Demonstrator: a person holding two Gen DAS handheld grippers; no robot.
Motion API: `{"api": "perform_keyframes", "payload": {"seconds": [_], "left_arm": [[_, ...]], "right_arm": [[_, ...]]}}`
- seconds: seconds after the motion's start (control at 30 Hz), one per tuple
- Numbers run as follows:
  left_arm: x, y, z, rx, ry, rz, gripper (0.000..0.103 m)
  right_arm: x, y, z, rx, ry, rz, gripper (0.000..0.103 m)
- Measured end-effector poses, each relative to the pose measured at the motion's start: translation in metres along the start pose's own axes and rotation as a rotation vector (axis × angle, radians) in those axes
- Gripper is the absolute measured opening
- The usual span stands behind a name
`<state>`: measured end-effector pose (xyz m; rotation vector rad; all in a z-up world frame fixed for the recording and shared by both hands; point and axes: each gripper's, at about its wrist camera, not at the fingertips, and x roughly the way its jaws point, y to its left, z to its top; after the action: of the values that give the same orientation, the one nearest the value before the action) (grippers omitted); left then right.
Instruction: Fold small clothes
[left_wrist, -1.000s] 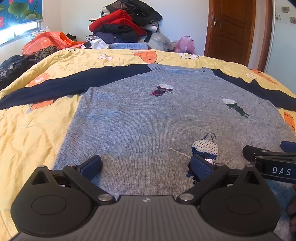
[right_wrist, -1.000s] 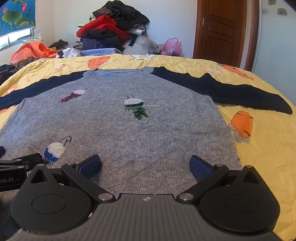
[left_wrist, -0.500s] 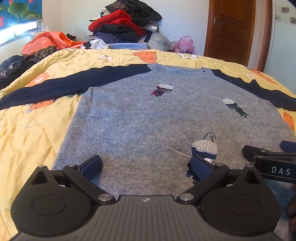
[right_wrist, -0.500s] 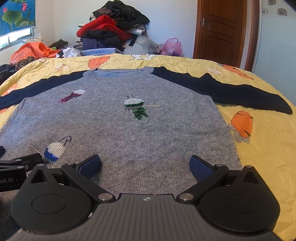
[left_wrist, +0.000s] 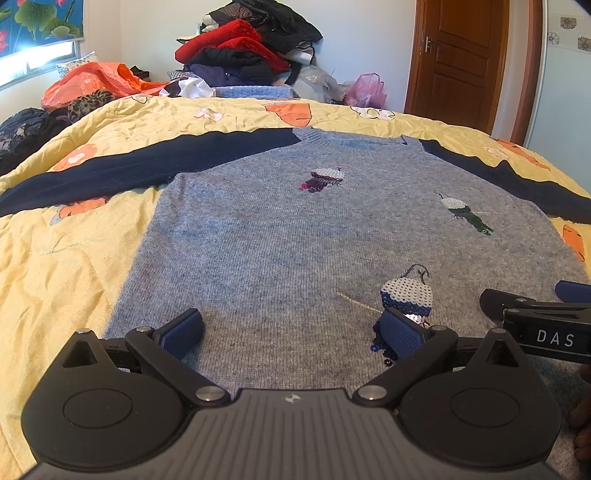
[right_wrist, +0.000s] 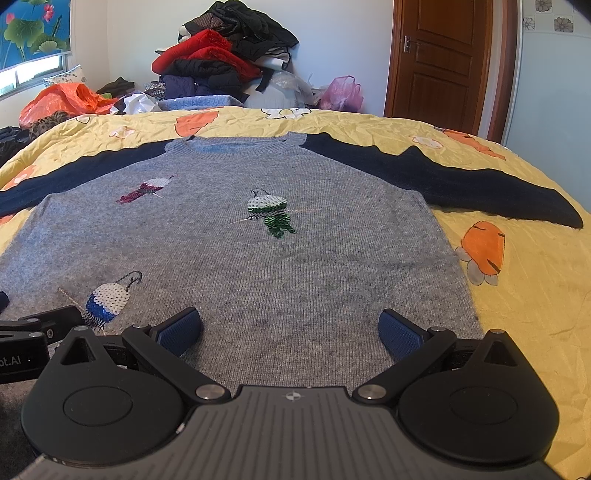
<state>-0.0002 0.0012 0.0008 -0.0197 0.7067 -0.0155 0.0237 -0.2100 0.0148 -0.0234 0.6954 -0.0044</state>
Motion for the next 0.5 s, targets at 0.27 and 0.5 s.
{"api": "perform_keyframes", "payload": {"seconds": [0.27,0.5], "left_arm": [[-0.0019,0.0036,-0.0008,-0.03,-0.01,-0.017,0.103],[-0.0032,0.0054,-0.0013,-0.025,-0.01,-0.025,0.103]], "right_arm": [[0.0012,0.001,0.0015,0.0,0.0,-0.001,0.103],[-0.0002,0.0002,0.0018,0.0,0.0,-0.005,0.103]]}}
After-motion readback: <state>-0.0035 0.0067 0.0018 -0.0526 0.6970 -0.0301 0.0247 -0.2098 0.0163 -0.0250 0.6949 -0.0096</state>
